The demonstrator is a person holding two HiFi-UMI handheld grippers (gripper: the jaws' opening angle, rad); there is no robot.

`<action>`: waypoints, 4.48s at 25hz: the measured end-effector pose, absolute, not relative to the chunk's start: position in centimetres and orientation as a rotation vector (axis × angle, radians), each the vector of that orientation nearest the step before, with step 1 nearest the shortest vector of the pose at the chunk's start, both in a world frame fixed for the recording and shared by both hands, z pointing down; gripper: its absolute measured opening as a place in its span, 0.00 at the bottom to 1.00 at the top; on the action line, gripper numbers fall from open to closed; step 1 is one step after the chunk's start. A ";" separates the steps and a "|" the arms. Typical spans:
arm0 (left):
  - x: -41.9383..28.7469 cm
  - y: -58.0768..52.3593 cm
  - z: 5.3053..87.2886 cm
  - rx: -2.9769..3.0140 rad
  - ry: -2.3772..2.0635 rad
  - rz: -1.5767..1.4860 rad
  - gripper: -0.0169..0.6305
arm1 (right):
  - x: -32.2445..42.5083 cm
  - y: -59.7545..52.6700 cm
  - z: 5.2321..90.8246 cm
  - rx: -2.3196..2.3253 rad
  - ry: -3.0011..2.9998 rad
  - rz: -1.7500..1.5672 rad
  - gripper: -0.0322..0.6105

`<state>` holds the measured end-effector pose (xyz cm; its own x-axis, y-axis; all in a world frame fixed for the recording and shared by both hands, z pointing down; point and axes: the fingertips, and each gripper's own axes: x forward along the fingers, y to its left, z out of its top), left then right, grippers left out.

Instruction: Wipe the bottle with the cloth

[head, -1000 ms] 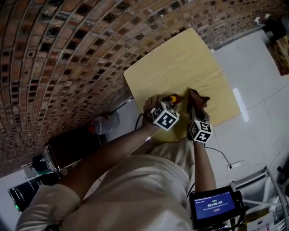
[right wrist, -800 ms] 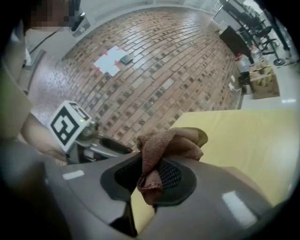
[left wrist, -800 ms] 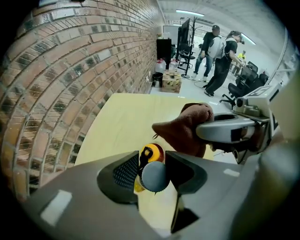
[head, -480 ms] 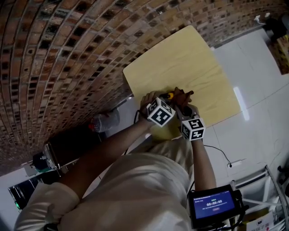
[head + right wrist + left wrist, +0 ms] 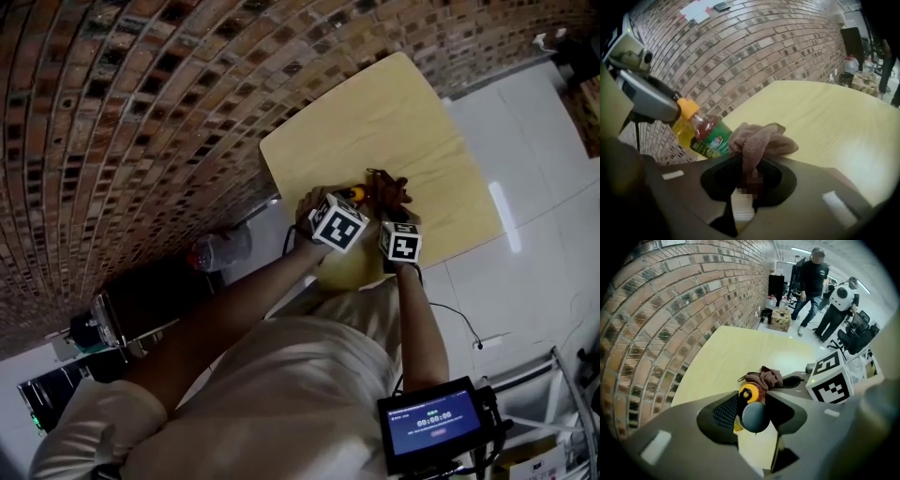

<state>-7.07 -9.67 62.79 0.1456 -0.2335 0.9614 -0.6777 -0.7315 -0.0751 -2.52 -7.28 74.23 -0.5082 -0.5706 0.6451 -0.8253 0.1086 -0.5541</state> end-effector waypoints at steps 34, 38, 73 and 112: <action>-6.0 -10.4 61.9 1.931 -0.645 1.453 0.26 | -7.6 -5.1 73.6 1.140 -2.108 1.735 0.16; -5.9 -10.6 59.6 2.046 -0.609 1.389 0.32 | -6.0 -3.6 71.5 1.186 -2.166 1.856 0.16; -9.4 -10.2 58.5 2.437 -0.803 1.257 0.29 | 2.1 -1.6 65.1 1.557 -2.301 1.745 0.16; -9.0 -9.0 59.1 2.178 -1.007 1.051 0.29 | 1.9 -3.7 65.7 1.472 -2.306 1.541 0.16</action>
<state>-9.00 -8.97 59.12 0.4236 -0.3966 0.8144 -0.7966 -0.5912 0.1264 1.88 -3.74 65.66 -0.5602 -0.6878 0.4616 -0.6895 0.0783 -0.7201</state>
